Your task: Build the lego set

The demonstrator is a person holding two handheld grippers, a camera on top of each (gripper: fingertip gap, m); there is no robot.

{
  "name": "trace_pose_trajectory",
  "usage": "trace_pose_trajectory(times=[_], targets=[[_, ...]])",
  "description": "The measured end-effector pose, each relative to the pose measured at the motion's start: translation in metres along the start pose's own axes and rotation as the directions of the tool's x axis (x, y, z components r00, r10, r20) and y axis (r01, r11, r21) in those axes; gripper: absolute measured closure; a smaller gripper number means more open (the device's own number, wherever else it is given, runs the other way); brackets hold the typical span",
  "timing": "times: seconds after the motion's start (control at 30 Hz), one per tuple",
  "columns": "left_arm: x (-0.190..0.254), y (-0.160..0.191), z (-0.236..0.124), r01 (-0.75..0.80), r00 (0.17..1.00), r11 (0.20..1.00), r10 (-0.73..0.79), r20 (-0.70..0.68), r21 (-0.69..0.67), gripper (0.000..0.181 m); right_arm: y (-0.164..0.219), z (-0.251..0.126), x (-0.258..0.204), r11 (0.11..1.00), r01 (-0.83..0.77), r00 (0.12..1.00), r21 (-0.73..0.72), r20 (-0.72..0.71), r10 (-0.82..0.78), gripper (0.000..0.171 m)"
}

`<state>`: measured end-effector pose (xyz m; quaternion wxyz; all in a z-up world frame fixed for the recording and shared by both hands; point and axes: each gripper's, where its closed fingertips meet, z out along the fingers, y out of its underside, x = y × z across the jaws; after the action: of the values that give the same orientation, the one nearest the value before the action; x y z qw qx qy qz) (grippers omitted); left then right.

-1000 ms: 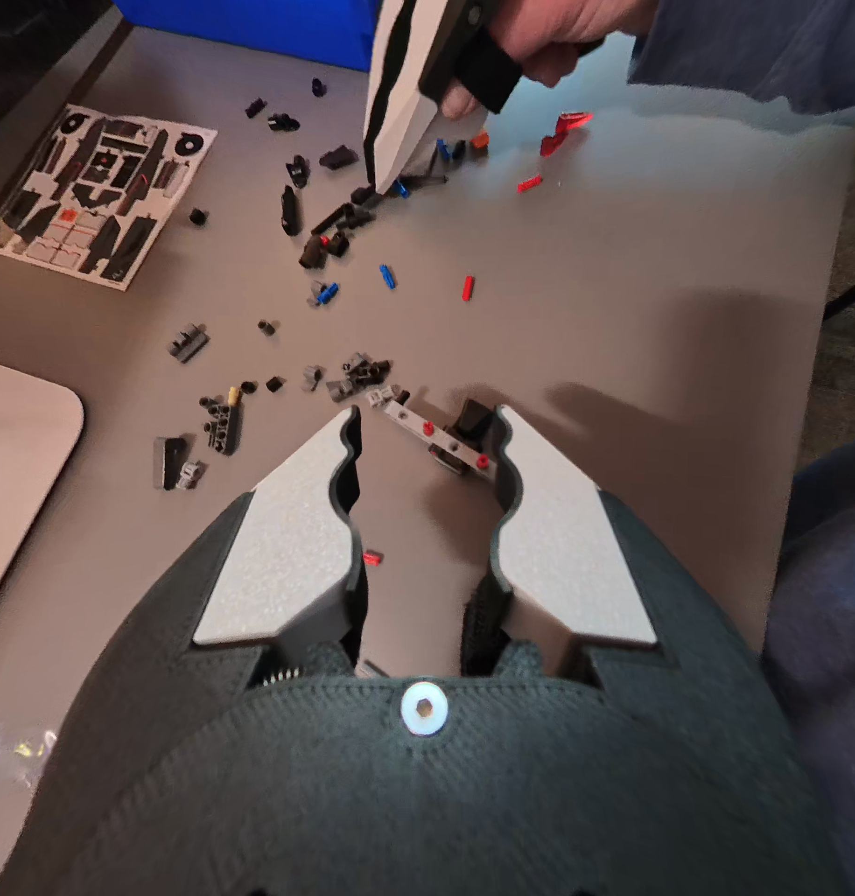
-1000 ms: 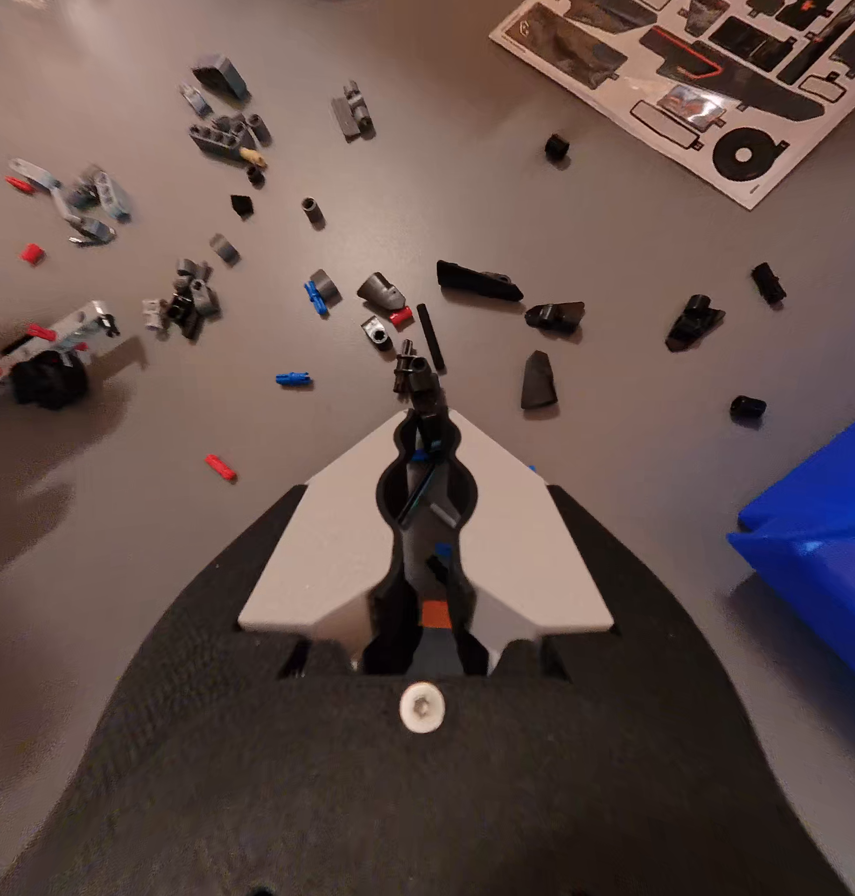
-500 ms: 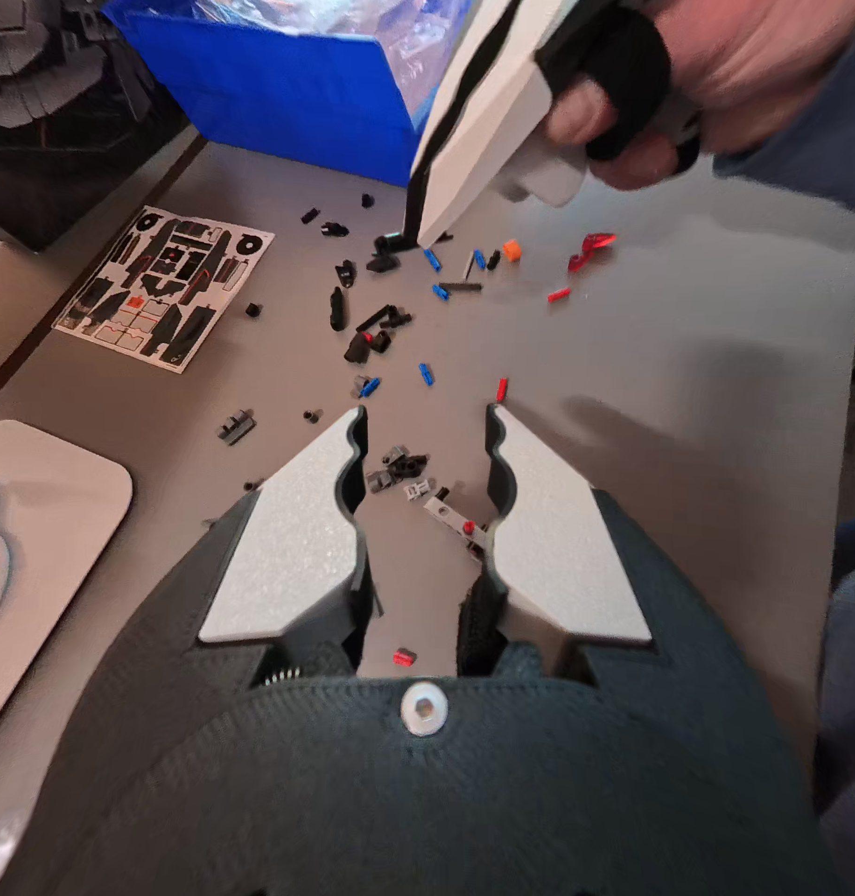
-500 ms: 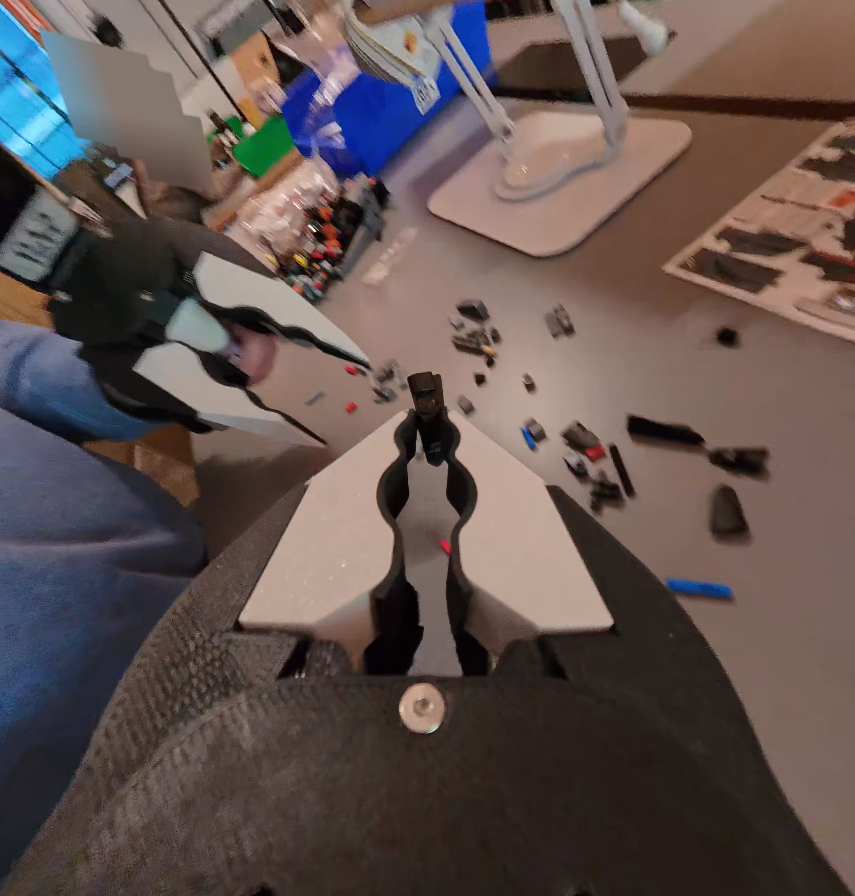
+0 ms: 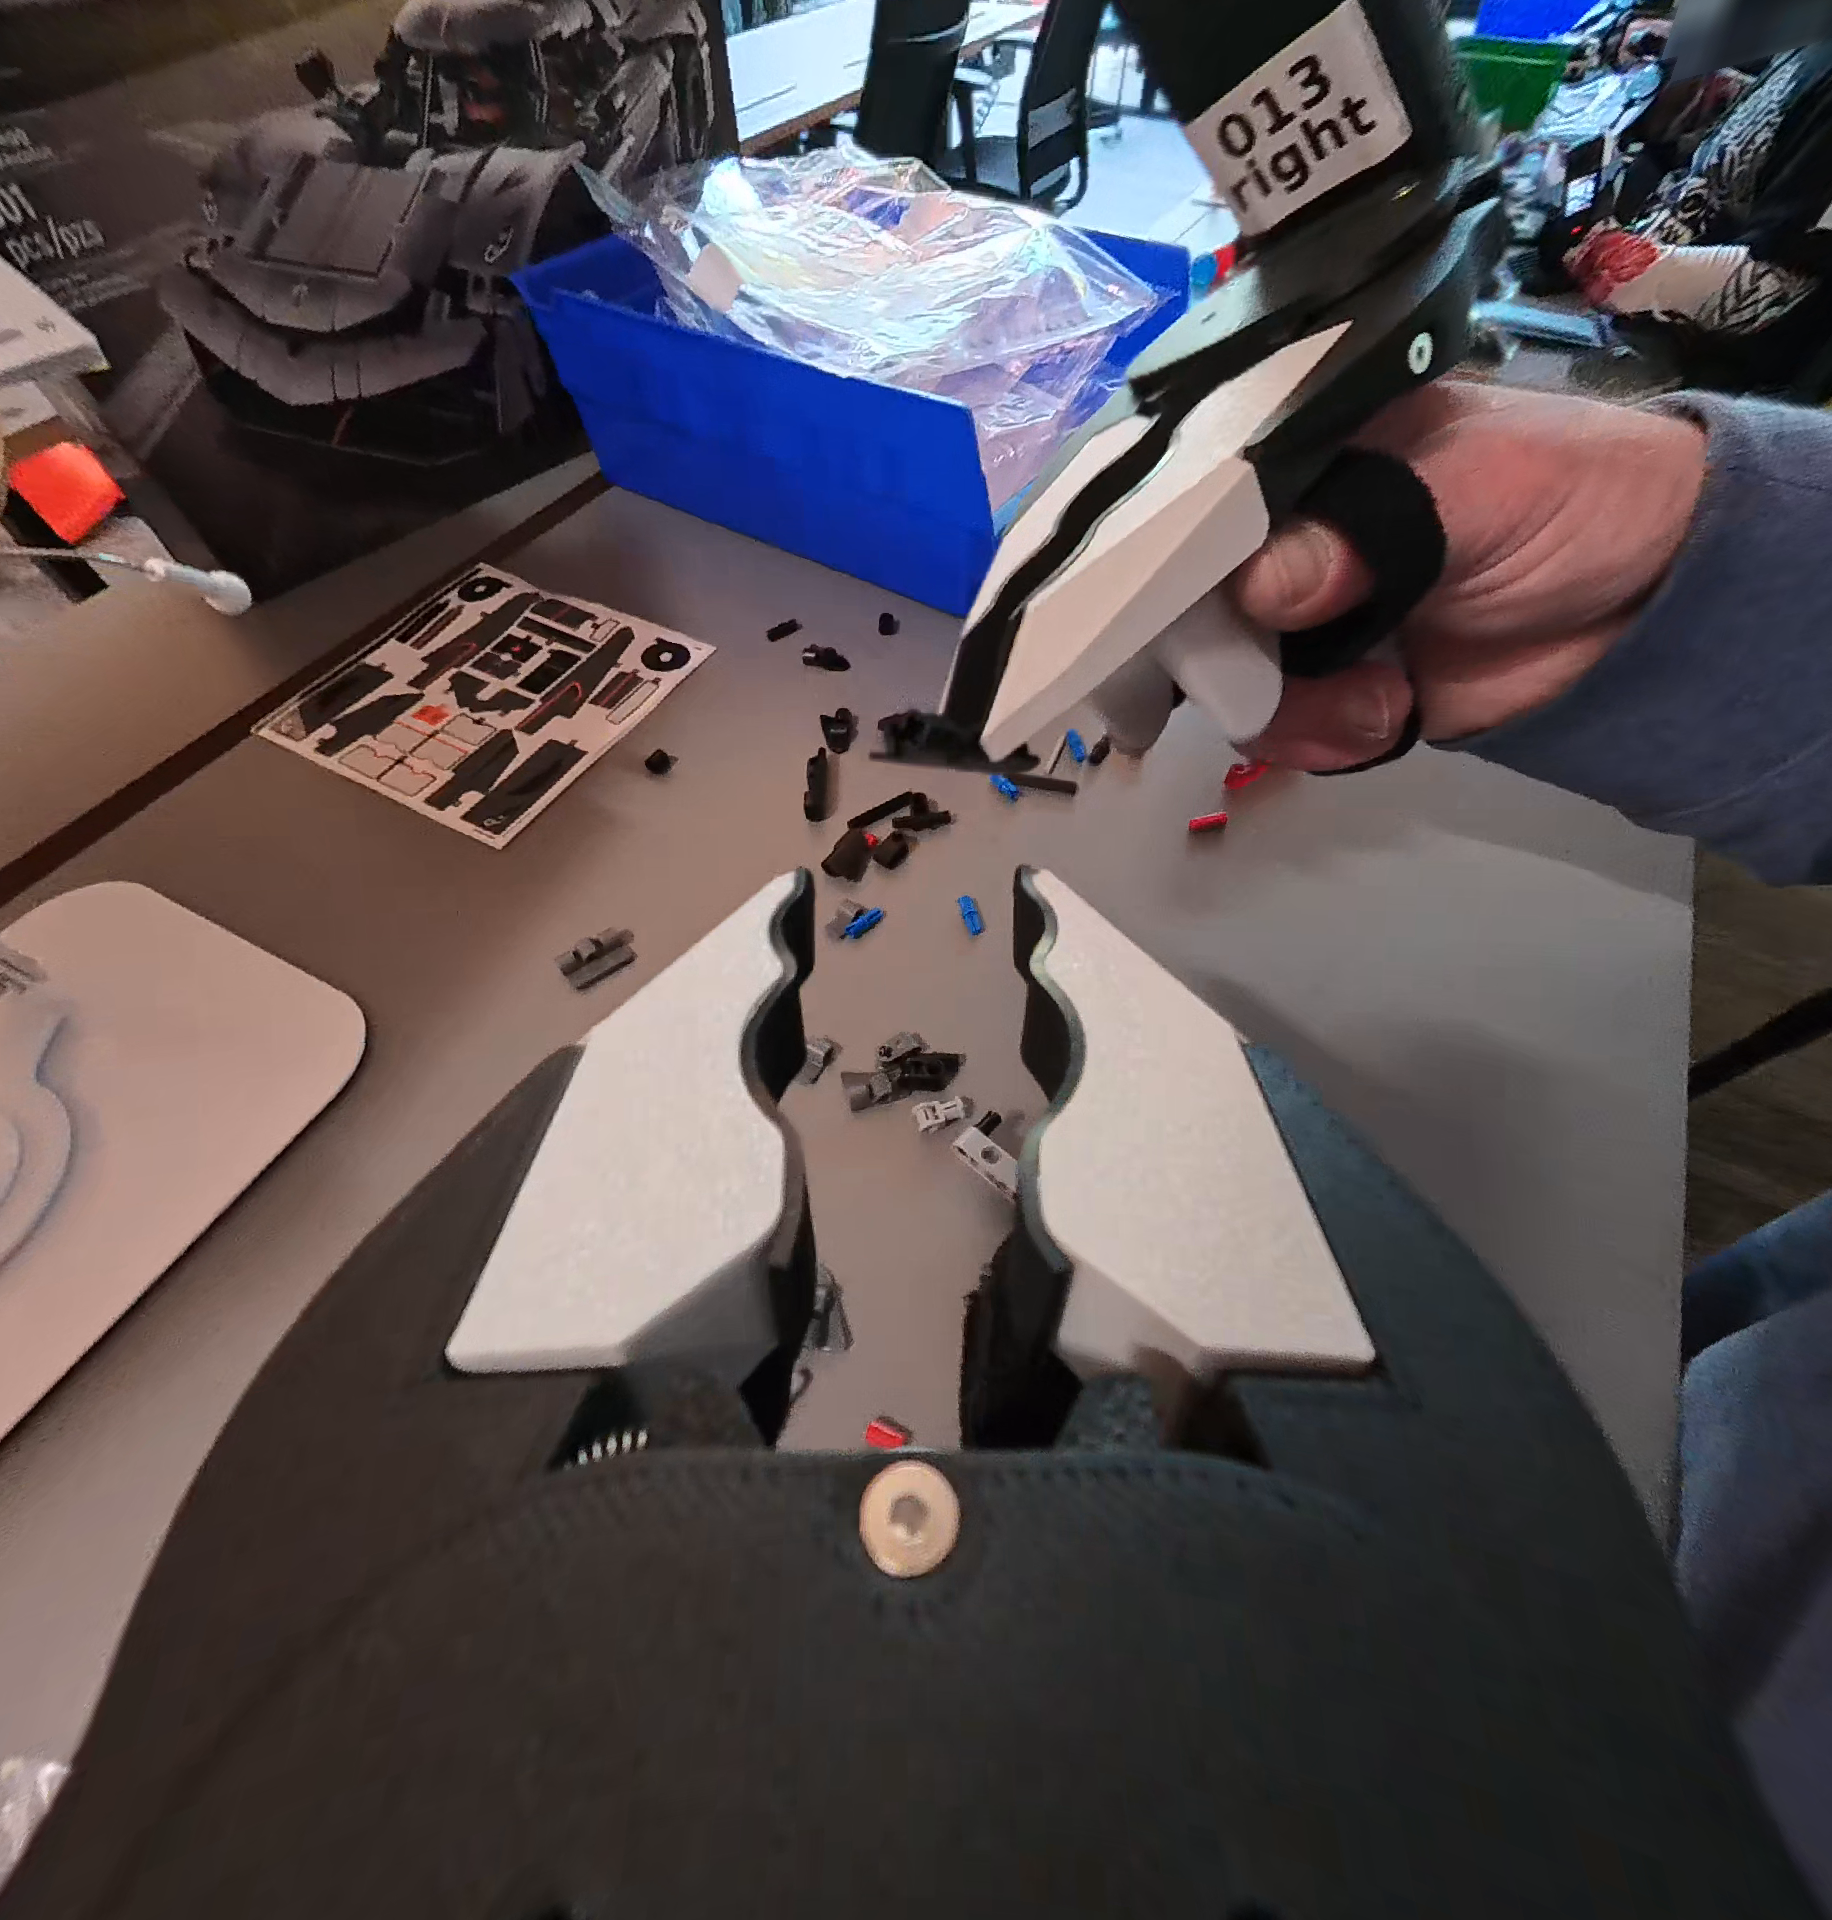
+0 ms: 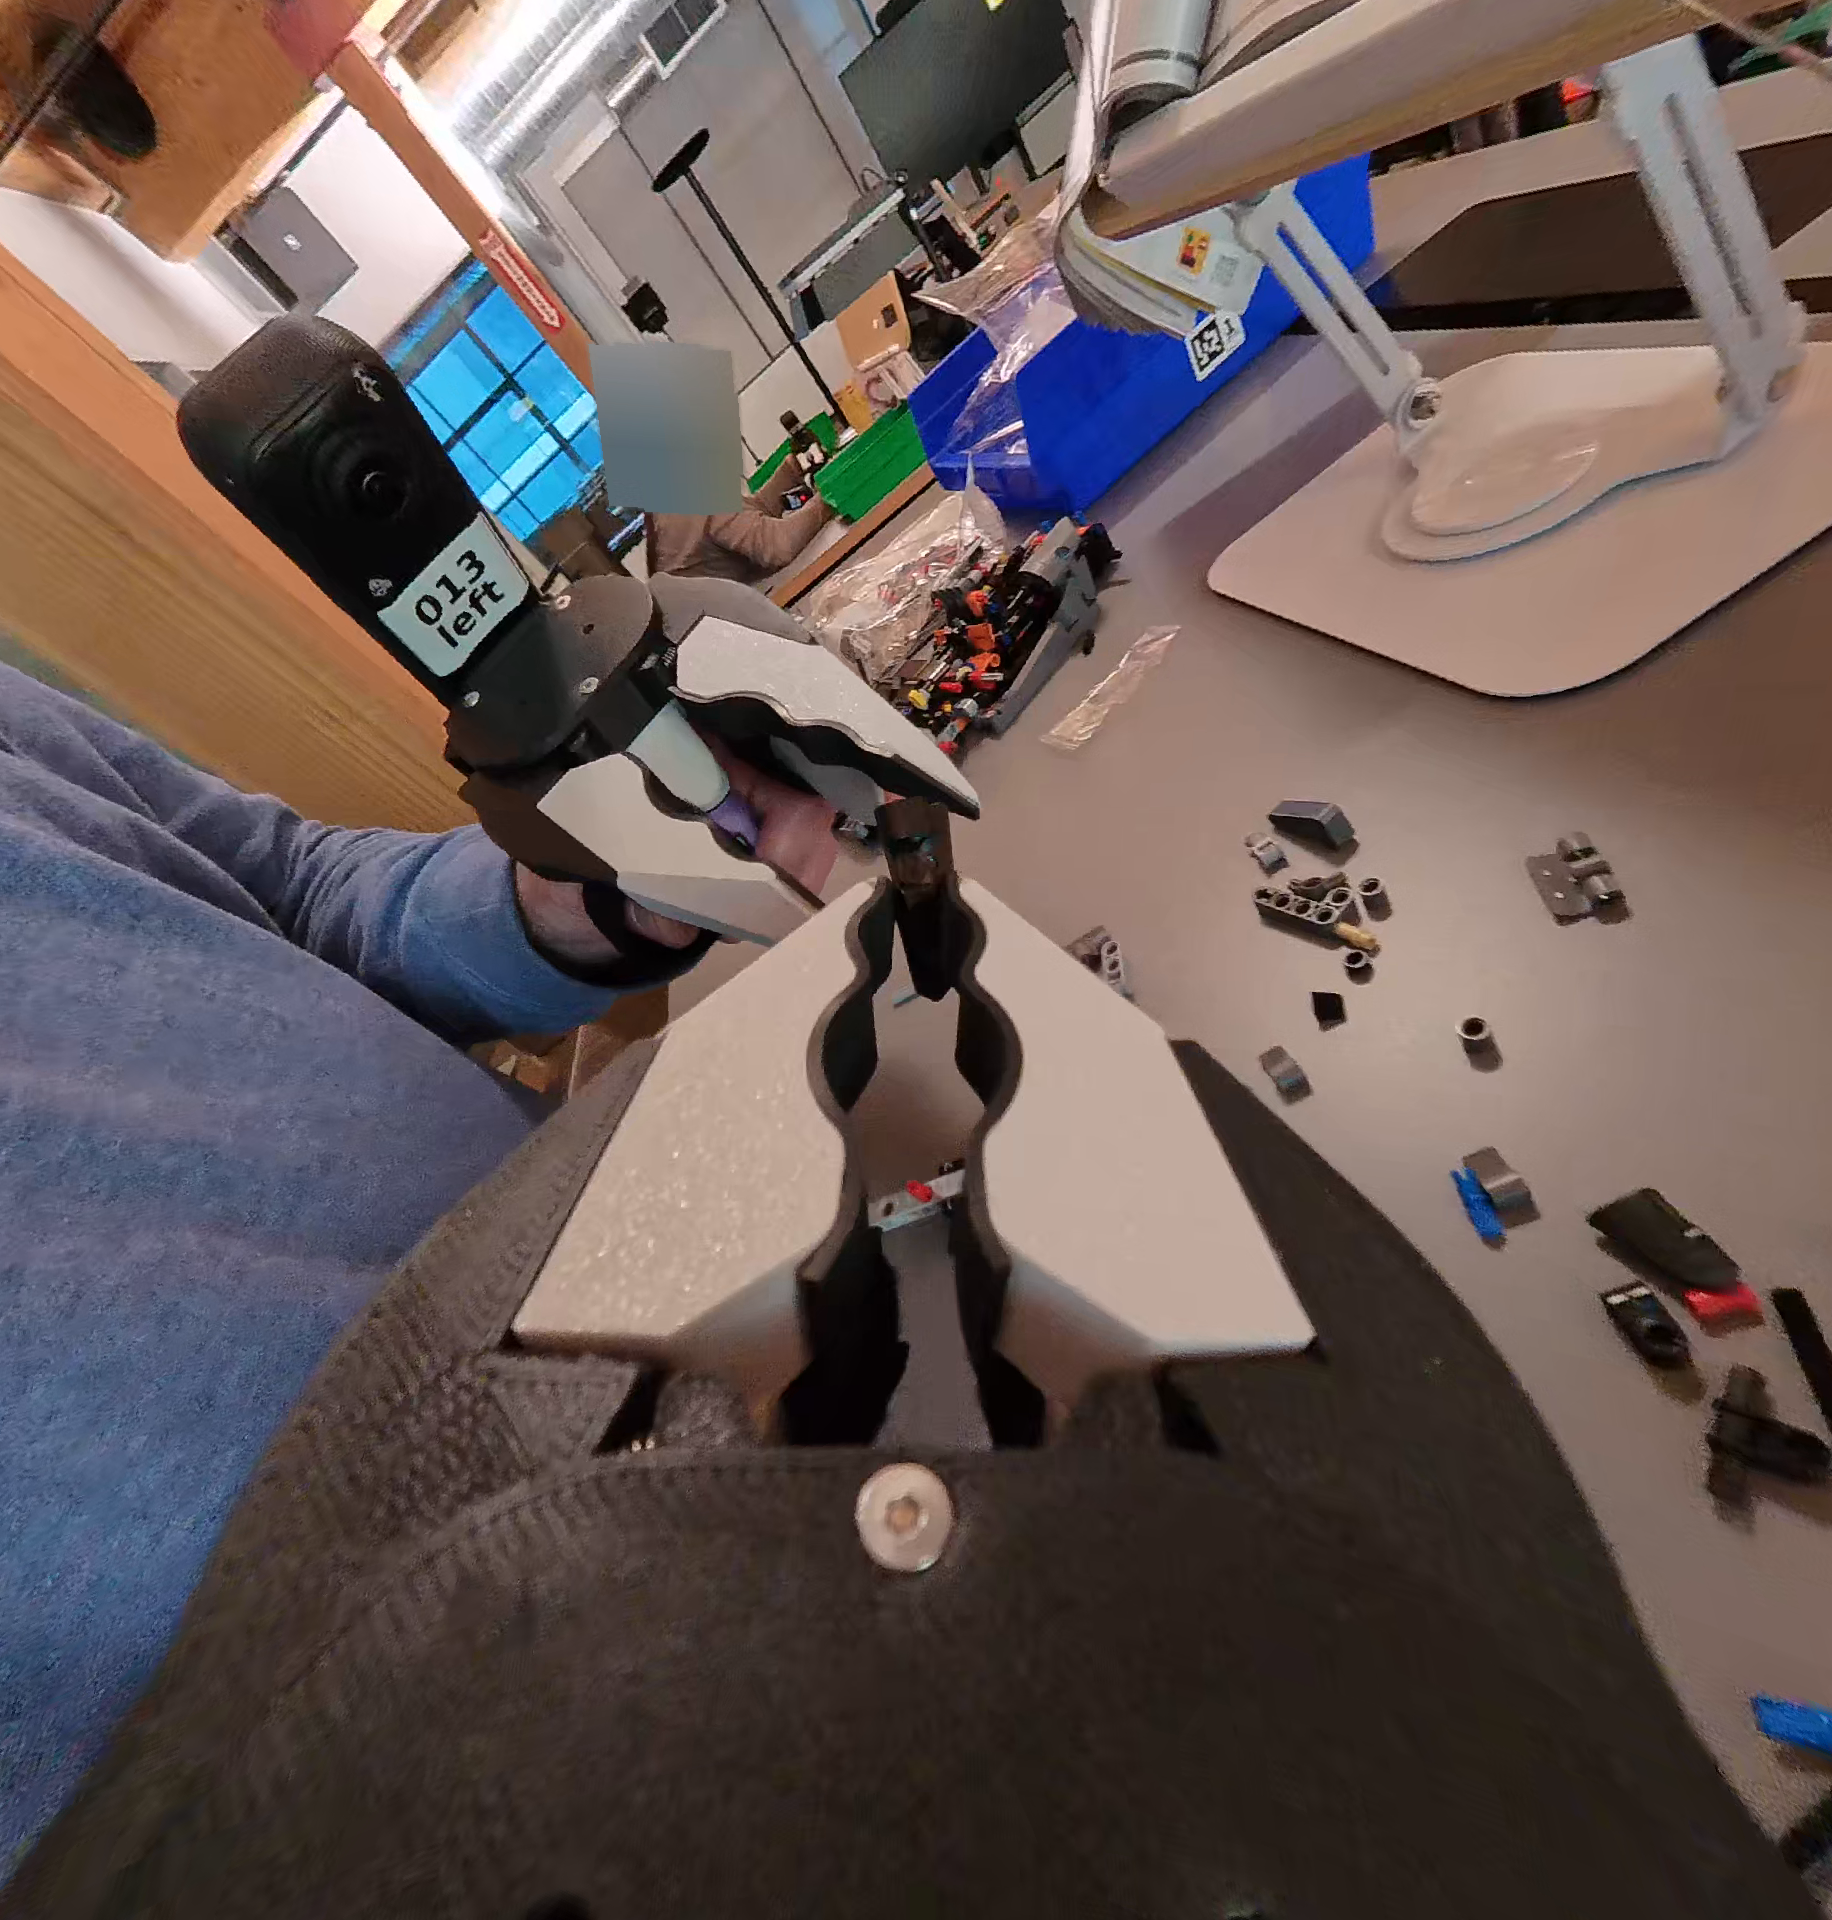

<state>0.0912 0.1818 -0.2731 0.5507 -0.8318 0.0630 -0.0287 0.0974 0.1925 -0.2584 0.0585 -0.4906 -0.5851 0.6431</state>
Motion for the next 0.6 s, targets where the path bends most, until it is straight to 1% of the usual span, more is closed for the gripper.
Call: trace_pose_trajectory(times=[0.17,0.37,0.47,0.6], targets=[[0.0,-0.001,-0.002,-0.041,0.999,0.999,0.041,0.007,0.008,0.144,-0.001,0.011,-0.011,1.0,-0.014,0.998,0.002,0.06,0.014,0.165],[-0.012,-0.006,-0.013,-0.044,0.998,0.999,0.043,0.036,0.024,0.143,-0.007,0.022,-0.013,1.0,-0.005,0.998,0.015,0.063,0.004,0.165],[-0.018,-0.009,-0.02,-0.003,0.999,0.999,0.002,0.037,0.045,0.144,-0.015,0.027,-0.015,0.999,0.01,0.998,0.034,0.061,-0.012,0.166],[-0.025,-0.018,-0.03,0.113,0.994,0.988,-0.113,-0.002,0.104,0.144,-0.03,0.029,-0.016,0.995,0.063,0.997,0.083,0.029,-0.066,0.166]])
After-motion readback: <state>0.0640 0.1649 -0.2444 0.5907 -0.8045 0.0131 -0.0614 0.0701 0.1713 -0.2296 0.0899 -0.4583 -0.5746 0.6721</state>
